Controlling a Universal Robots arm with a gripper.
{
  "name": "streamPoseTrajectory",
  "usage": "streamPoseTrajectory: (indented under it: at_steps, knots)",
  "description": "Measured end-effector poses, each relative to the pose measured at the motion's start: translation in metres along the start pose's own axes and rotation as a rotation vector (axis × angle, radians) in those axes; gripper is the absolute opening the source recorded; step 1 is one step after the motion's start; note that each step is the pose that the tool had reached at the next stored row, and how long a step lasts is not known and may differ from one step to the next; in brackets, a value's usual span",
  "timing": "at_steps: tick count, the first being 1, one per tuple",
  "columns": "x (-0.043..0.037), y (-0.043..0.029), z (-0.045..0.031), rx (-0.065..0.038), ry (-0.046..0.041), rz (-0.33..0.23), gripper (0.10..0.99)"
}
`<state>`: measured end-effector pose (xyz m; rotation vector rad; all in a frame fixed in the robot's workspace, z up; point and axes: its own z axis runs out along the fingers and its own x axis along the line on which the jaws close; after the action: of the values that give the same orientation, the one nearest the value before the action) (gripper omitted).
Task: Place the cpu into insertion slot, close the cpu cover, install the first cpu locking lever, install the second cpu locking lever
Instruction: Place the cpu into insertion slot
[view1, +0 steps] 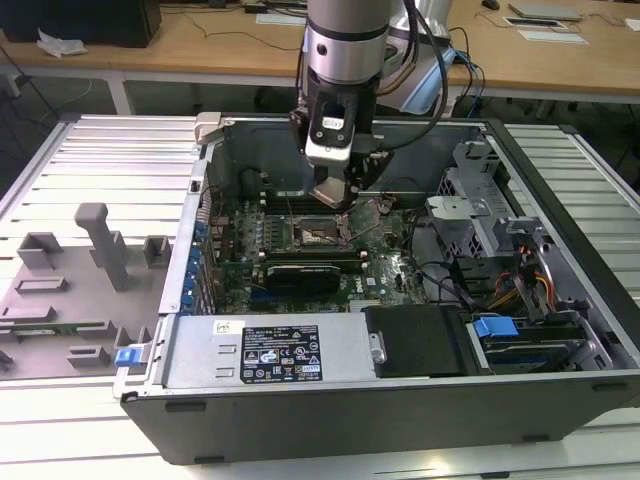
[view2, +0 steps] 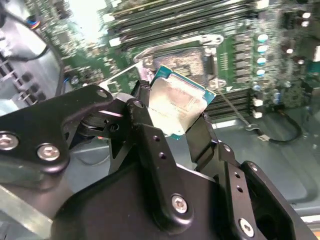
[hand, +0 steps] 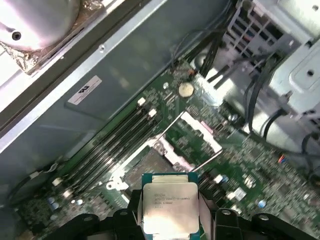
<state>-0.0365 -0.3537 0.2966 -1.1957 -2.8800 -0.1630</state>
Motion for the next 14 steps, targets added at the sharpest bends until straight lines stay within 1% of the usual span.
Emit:
streamPoseTrajectory:
  at_steps: [2,3,4,6,9,10,12,14]
  knots:
    - [0.0,0.0,0.0003,0.014,0.0118,0.021,0.537]
    - [-0.0001,0.0,0.0005,0.018,0.0143,0.03,0.537]
    - [0.0,-0.0001,0.0007,0.023,0.017,0.051,0.537]
    - [-0.0001,-0.0002,0.0011,0.022,0.015,0.081,0.537]
    - [-0.0002,-0.0002,0.0024,0.017,0.0101,0.147,0.537]
    - [-0.0002,-0.0003,0.0031,0.014,0.0069,0.187,0.537]
    - [-0.0003,-0.0004,0.0042,0.01,0.0021,0.251,0.537]
    - [-0.0003,-0.0005,0.0049,0.007,-0.0016,0.297,0.537]
